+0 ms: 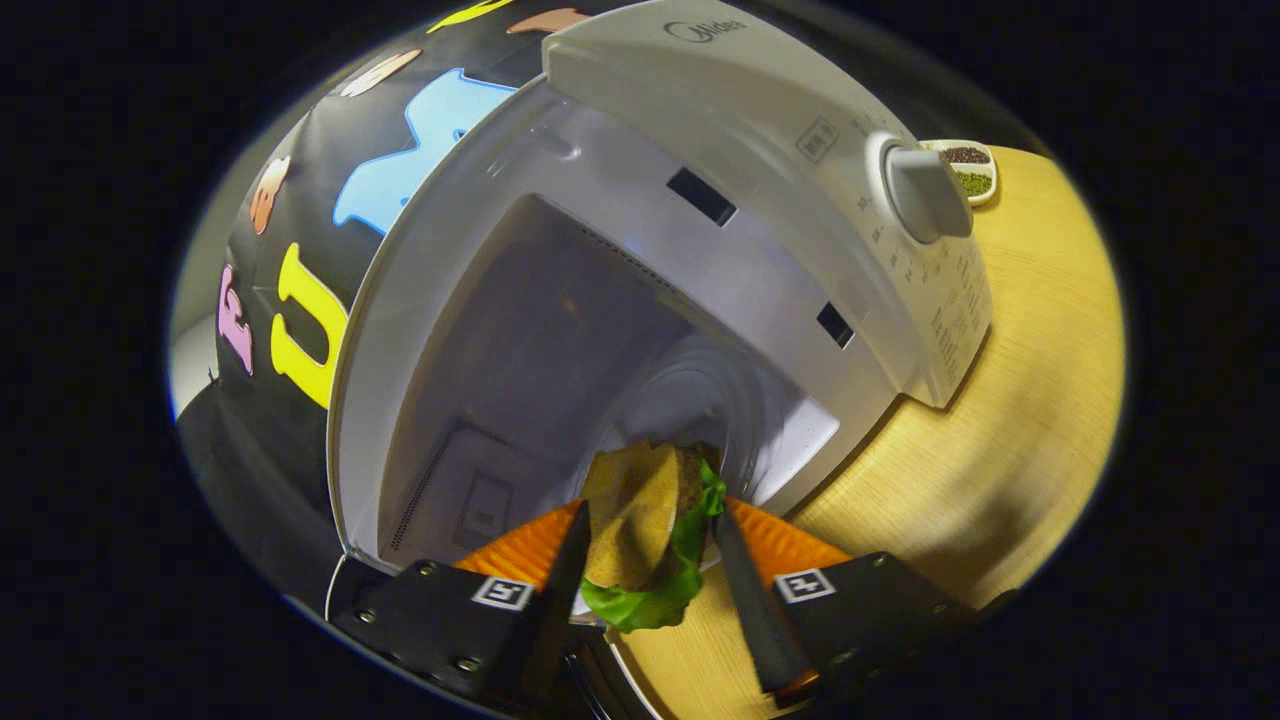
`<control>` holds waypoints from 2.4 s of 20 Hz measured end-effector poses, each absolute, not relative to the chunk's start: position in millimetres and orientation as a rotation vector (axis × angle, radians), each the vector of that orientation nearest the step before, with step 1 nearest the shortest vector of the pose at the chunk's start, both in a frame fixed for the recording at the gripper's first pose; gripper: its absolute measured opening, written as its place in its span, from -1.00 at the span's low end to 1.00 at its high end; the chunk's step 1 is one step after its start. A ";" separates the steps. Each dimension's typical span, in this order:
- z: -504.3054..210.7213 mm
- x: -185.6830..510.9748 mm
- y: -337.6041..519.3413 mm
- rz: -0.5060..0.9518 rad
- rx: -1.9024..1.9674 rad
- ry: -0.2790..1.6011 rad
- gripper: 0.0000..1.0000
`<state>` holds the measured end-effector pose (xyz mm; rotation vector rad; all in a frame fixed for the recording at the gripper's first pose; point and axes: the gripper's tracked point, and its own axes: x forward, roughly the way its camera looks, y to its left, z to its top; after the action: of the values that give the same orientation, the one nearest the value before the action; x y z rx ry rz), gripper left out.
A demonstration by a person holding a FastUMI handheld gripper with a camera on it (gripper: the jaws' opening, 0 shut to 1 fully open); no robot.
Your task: Open the microwave, put the food inside, and close the microwave door.
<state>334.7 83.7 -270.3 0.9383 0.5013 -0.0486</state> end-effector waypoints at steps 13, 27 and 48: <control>-176.0 251.7 64.5 0.047 0.638 0.371 0.93; -98.7 92.3 121.4 0.292 0.435 0.291 0.93; -133.8 -19.9 289.9 0.757 0.115 0.345 -0.96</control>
<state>-19.9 289.9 -133.8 0.1150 0.3449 0.7566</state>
